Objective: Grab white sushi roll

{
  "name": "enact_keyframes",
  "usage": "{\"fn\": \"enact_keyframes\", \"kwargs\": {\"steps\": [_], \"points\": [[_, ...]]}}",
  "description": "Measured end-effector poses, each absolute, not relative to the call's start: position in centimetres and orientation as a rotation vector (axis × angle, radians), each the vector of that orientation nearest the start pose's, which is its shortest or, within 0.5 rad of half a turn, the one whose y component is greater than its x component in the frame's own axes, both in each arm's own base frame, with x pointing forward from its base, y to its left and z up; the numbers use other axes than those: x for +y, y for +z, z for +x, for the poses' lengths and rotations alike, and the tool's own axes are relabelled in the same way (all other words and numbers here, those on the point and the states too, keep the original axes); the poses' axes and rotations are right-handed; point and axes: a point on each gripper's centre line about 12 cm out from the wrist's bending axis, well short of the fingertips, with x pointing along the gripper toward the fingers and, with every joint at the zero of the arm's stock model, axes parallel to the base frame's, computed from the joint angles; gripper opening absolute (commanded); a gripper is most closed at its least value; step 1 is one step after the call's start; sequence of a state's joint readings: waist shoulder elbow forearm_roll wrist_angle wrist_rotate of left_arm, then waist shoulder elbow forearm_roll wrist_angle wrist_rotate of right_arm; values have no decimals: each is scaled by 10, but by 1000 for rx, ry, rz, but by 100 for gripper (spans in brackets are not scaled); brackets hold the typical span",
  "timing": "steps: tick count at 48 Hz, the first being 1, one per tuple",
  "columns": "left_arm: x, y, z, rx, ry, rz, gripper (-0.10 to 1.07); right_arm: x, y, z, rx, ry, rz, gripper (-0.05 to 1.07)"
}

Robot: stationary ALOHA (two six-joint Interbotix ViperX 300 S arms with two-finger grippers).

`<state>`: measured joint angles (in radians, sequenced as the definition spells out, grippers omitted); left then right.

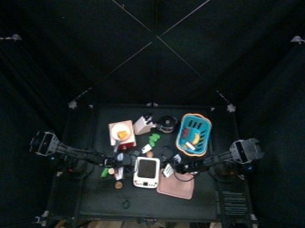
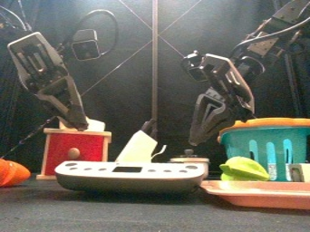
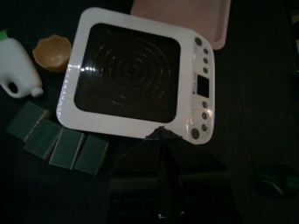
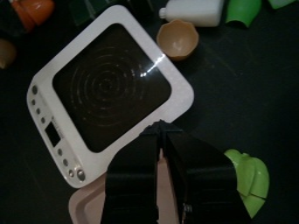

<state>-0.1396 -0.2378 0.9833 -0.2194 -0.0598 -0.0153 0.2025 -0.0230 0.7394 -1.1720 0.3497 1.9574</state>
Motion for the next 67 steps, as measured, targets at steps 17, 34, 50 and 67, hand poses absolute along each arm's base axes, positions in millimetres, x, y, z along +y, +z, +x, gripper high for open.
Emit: {"fn": "enact_keyframes", "kwargs": {"steps": [17, 34, 50, 67], "points": [[-37, 191, 295, 450, -52, -154, 38, 56, 176, 305, 694, -358, 541, 59], [-30, 214, 286, 328, -71, -81, 38, 68, 161, 257, 815, -408, 478, 95], [-25, 210, 271, 326, -64, -70, 38, 70, 166, 227, 982, -449, 268, 104], [-23, 208, 262, 315, -56, -77, 38, 67, 148, 207, 1111, -435, 227, 104]]}}
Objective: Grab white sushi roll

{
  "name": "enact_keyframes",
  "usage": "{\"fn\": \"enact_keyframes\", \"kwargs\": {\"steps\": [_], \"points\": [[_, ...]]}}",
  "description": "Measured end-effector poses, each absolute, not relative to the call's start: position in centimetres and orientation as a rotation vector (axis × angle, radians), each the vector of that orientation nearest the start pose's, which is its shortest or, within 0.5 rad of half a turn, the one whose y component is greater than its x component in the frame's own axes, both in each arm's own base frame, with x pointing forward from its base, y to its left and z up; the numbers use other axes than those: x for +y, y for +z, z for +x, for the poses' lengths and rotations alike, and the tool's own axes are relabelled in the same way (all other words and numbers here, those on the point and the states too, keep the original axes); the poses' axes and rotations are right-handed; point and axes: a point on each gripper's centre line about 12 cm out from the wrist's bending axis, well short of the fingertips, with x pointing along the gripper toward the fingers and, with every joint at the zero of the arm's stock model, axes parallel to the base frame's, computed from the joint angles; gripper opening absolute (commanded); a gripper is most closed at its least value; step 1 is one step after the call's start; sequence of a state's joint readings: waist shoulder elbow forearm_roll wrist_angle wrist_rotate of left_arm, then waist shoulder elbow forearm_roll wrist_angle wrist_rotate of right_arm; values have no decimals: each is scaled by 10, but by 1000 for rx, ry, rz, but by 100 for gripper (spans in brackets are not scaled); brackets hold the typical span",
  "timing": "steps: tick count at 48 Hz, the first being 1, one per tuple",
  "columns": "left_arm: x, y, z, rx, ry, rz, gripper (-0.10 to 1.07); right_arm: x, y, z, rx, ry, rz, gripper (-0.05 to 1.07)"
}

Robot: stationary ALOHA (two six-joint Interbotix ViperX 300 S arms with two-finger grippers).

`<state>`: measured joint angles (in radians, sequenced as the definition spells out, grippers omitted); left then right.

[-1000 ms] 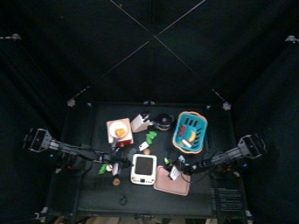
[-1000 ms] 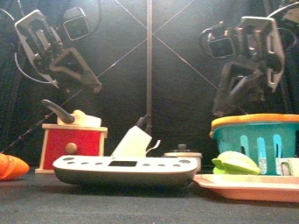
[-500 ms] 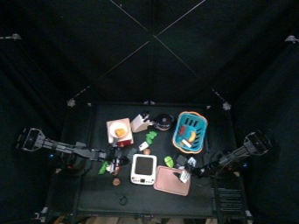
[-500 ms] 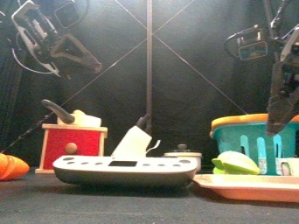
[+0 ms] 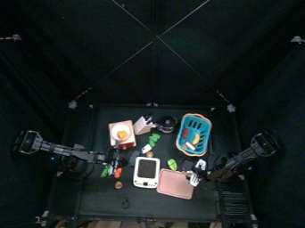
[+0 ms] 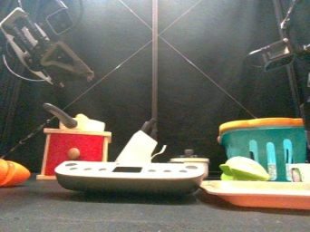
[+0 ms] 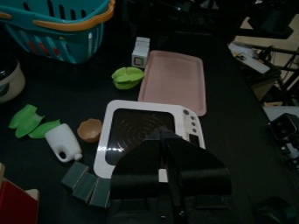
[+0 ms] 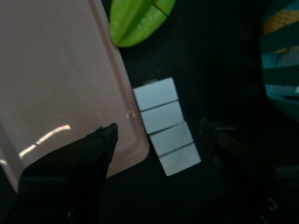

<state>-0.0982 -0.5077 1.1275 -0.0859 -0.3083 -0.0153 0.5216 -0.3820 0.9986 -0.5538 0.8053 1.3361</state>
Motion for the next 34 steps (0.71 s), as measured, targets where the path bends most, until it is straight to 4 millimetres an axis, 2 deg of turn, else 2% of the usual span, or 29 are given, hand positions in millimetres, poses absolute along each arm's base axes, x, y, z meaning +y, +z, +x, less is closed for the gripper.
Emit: {"fn": "enact_keyframes", "kwargs": {"steps": [10, 25, 30, 34], "points": [[-23, 206, 261, 318, -55, -80, 38, 60, 131, 199, 1124, -416, 260, 103], [-22, 203, 259, 326, -53, -79, 38, 46, 117, 197, 1107, -407, 337, 103], [-22, 203, 259, 326, -53, -79, 38, 46, 116, 197, 1103, -395, 342, 99], [-22, 202, 258, 329, -53, -81, 38, 46, 116, 197, 1103, -392, 340, 91]]}}
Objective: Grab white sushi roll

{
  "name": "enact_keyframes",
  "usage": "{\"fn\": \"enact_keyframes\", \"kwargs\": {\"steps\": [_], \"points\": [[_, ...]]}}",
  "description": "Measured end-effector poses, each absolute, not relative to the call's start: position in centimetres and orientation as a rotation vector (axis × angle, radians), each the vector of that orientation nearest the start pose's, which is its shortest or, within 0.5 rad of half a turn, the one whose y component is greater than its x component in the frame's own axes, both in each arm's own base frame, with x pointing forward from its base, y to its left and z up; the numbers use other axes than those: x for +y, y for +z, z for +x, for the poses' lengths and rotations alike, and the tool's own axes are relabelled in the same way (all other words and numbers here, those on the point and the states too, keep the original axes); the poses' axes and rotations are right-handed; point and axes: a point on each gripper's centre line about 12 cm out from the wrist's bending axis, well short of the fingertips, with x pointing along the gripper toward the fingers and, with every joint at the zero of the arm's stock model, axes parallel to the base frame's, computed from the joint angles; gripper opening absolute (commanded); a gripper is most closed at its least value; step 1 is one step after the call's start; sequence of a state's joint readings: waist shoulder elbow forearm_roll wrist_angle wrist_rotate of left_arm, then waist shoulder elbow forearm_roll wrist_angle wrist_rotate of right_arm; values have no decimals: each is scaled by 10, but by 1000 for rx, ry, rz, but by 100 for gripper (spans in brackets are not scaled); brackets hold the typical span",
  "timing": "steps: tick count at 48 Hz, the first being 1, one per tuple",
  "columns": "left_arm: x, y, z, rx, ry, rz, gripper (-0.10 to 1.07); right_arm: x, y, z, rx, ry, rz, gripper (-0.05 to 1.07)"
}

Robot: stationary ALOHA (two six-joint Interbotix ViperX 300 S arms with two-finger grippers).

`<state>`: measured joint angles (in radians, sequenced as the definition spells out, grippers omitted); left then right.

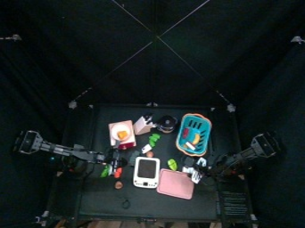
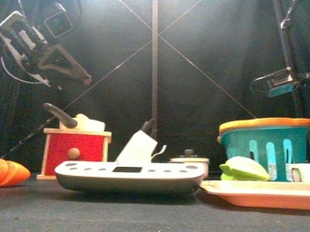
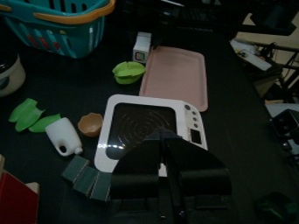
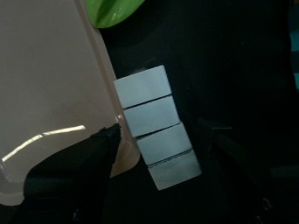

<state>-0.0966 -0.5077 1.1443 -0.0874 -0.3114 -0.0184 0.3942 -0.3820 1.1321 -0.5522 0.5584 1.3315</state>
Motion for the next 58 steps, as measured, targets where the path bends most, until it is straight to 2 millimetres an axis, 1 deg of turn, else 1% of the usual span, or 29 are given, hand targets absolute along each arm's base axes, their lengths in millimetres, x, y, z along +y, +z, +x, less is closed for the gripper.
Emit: {"fn": "enact_keyframes", "kwargs": {"steps": [9, 13, 17, 22, 38, 58], "points": [[-22, 201, 258, 330, -53, -80, 38, 46, 116, 198, 1103, -392, 340, 70], [-22, 201, 258, 332, -52, -80, 38, 46, 115, 198, 1104, -394, 340, 64], [-22, 201, 258, 330, -53, -80, 38, 45, 116, 198, 1104, -401, 340, 61], [-21, 201, 258, 330, -50, -82, 38, 43, 119, 200, 1102, -420, 338, 60], [-20, 200, 258, 334, -39, -104, 38, 38, 149, 211, 1038, -471, 316, 60], [-20, 199, 257, 339, -39, -103, 38, 34, 158, 218, 1004, -487, 342, 60]]}}
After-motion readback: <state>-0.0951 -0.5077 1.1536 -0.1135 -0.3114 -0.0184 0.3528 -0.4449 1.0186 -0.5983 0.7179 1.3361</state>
